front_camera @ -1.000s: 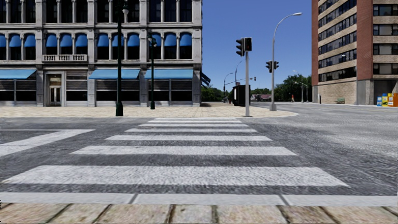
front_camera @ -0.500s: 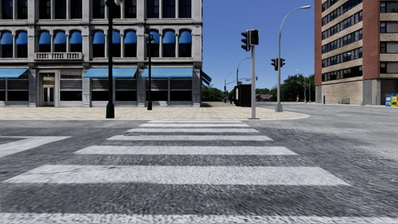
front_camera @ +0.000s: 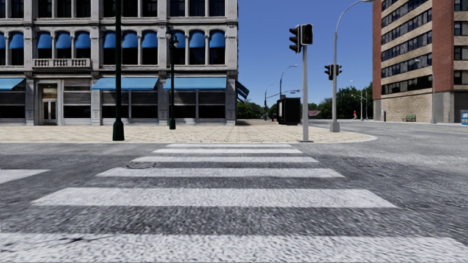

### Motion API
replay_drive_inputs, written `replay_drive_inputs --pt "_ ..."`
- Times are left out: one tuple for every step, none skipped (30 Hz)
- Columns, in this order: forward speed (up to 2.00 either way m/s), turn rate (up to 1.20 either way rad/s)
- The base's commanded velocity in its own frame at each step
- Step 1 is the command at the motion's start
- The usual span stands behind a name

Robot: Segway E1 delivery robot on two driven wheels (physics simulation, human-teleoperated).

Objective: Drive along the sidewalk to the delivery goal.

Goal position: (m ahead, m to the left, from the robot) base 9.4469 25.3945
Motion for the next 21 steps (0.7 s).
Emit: replay_drive_inputs --pt "1.39 0.00" --pt "1.39 0.00" --pt "1.39 0.00" --pt "1.39 0.00" --pt "1.39 0.00" --pt "1.39 0.00" --pt "1.39 0.00" --pt "1.39 0.00" --pt "1.39 0.00" --pt "1.38 0.00" --pt "1.38 0.00" --pt "1.38 0.00" --pt "1.38 0.00" --pt "1.38 0.00" --pt "1.38 0.00" --pt "1.38 0.00" --pt "1.38 0.00" --pt "2.00 0.00" --pt "2.00 0.00" --pt "2.00 0.00" --pt "2.00 0.00"
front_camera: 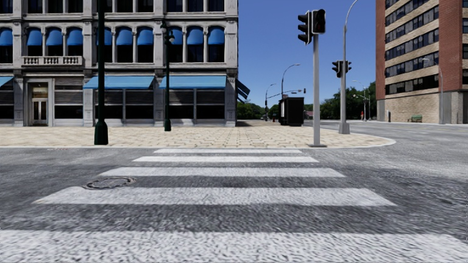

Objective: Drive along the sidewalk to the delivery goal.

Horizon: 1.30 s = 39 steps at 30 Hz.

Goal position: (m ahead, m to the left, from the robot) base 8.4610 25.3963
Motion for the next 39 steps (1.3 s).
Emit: replay_drive_inputs --pt "2.00 0.00" --pt "2.00 0.00" --pt "2.00 0.00" --pt "2.00 0.00" --pt "2.00 0.00" --pt "2.00 0.00" --pt "2.00 0.00" --pt "2.00 0.00" --pt "2.00 0.00" --pt "2.00 0.00" --pt "2.00 0.00" --pt "2.00 0.00" --pt "2.00 0.00" --pt "2.00 0.00" --pt "2.00 0.00" --pt "2.00 0.00" --pt "2.00 0.00" --pt "2.00 0.00" --pt "2.00 0.00" --pt "2.00 0.00" --pt "2.00 0.00" --pt "2.00 0.00" --pt "2.00 0.00" --pt "2.00 0.00" --pt "2.00 0.00" --pt "2.00 0.00" --pt "2.00 0.00" --pt "2.00 0.00" --pt "2.00 0.00" --pt "2.00 0.00" --pt "2.00 0.00" --pt "2.00 0.00" --pt "2.00 0.00" --pt "2.00 0.00" --pt "2.00 0.00" --pt "2.00 0.00" --pt "2.00 0.00" --pt "2.00 0.00" --pt "2.00 0.00"
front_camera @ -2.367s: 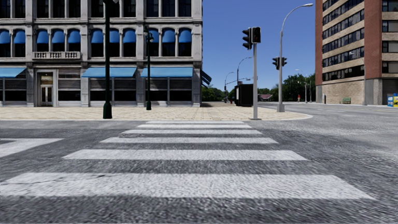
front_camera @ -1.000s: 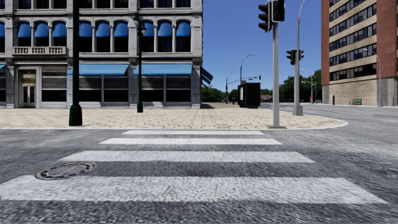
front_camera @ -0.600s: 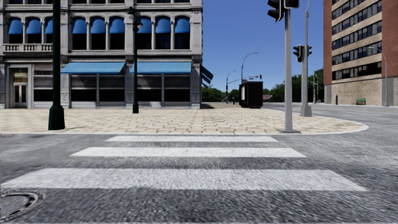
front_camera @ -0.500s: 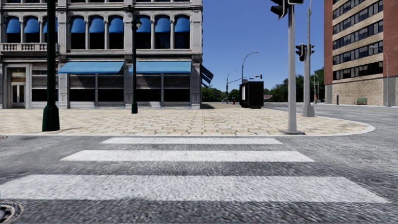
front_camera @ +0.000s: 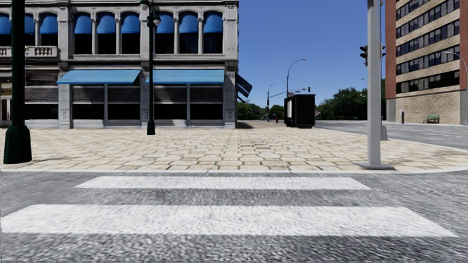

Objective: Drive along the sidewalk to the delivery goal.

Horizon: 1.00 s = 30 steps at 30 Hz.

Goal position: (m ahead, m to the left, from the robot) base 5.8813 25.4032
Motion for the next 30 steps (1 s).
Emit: replay_drive_inputs --pt "2.00 0.00" --pt "2.00 0.00" --pt "2.00 0.00" --pt "2.00 0.00" --pt "2.00 0.00" --pt "2.00 0.00" --pt "2.00 0.00" --pt "2.00 0.05" --pt "2.00 0.09" --pt "2.00 0.09" --pt "2.00 0.15" --pt "2.00 0.18" --pt "2.00 0.18" --pt "2.00 0.23" --pt "2.00 0.26" --pt "2.00 0.26" --pt "2.00 0.26" --pt "2.00 0.27" --pt "2.00 0.27" --pt "2.00 0.28" --pt "2.00 0.28" --pt "2.00 0.32" --pt "2.00 0.34" --pt "2.00 0.34" --pt "2.00 0.35" --pt "2.00 0.35" --pt "2.00 0.35" --pt "1.96 0.35" --pt "1.96 0.35" --pt "1.89 0.35"
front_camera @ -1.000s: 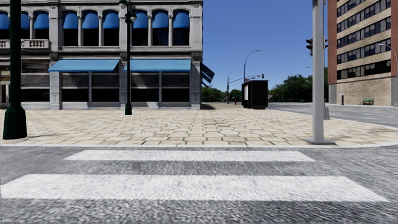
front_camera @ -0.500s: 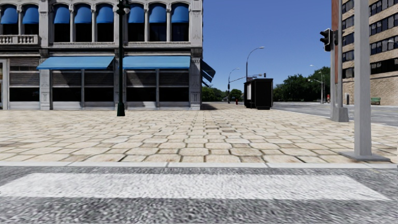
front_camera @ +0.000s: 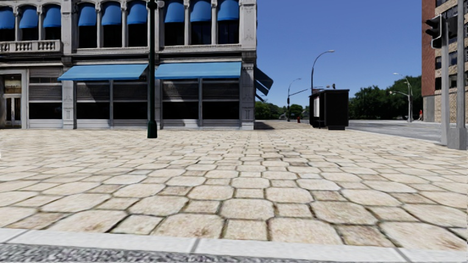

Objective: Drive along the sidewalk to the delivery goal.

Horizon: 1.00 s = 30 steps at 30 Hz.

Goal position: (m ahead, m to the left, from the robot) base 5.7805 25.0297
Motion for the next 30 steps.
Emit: replay_drive_inputs --pt "1.85 0.35" --pt "1.80 0.35" --pt "1.80 0.35" --pt "1.78 0.35" --pt "1.74 0.35" --pt "1.74 0.35" --pt "1.66 0.36" --pt "1.58 0.37" --pt "1.53 0.38" --pt "1.53 0.38" --pt "1.50 0.39" --pt "1.49 0.39" --pt "1.49 0.39" --pt "1.49 0.39" --pt "1.49 0.39" --pt "1.49 0.39" --pt "1.49 0.39" --pt "1.49 0.39" --pt "1.49 0.41" --pt "1.49 0.45" --pt "1.49 0.46" --pt "1.49 0.46" --pt "1.49 0.47" --pt "1.49 0.47" --pt "1.49 0.47" --pt "1.49 0.47" --pt "1.49 0.47" --pt "1.50 0.47" --pt "1.50 0.47" --pt "1.54 0.47"
